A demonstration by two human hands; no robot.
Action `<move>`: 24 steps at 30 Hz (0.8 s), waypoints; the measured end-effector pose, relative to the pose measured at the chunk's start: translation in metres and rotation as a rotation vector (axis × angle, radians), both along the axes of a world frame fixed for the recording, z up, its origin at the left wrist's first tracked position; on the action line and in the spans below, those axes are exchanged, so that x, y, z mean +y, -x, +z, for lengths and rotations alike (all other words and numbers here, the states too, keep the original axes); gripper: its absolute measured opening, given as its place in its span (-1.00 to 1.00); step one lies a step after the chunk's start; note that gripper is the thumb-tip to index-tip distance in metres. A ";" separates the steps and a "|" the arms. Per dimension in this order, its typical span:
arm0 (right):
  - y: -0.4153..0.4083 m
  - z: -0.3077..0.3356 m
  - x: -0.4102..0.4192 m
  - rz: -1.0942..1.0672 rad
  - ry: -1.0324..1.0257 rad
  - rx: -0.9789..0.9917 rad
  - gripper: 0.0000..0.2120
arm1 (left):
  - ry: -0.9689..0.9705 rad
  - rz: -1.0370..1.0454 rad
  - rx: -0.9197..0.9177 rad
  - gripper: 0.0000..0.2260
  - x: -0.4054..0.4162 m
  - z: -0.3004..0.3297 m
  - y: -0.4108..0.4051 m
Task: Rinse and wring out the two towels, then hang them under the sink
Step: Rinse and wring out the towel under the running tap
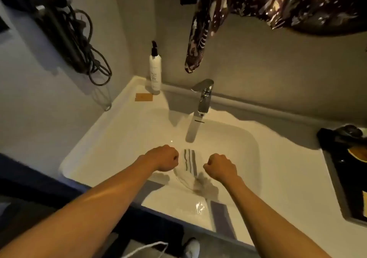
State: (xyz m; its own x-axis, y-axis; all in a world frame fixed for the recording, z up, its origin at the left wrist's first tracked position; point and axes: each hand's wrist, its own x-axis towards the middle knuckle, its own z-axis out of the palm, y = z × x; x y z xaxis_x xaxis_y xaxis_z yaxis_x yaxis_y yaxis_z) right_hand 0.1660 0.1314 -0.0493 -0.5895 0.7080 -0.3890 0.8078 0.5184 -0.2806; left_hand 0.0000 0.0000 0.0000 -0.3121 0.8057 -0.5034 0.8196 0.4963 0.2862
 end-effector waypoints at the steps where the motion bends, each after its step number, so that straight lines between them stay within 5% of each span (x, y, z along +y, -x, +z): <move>1: 0.003 -0.015 0.002 0.004 0.045 -0.034 -0.79 | 0.047 0.015 -0.020 -0.71 0.001 -0.009 -0.002; 8: 0.030 -0.106 0.008 -0.163 0.244 -0.018 -0.50 | 0.107 0.150 -0.127 -0.70 0.000 -0.079 -0.004; 11: 0.037 -0.119 0.005 -0.173 0.186 0.027 -0.61 | 0.052 0.173 -0.158 -0.70 0.004 -0.088 -0.005; 15: 0.033 -0.090 0.008 0.005 -0.106 0.122 -0.73 | 0.022 0.199 -0.148 -0.70 0.011 -0.086 0.006; 19: 0.021 -0.030 0.016 0.033 -0.062 0.430 -0.86 | -0.034 0.293 -0.229 -0.72 0.024 -0.068 0.024; 23: 0.010 0.035 0.021 0.161 -0.051 0.573 -0.87 | -0.191 0.270 -0.376 -0.26 0.045 -0.037 0.028; 24: 0.009 0.048 0.020 0.170 -0.047 0.600 -0.86 | -0.249 0.247 -0.409 -0.27 0.051 -0.030 0.028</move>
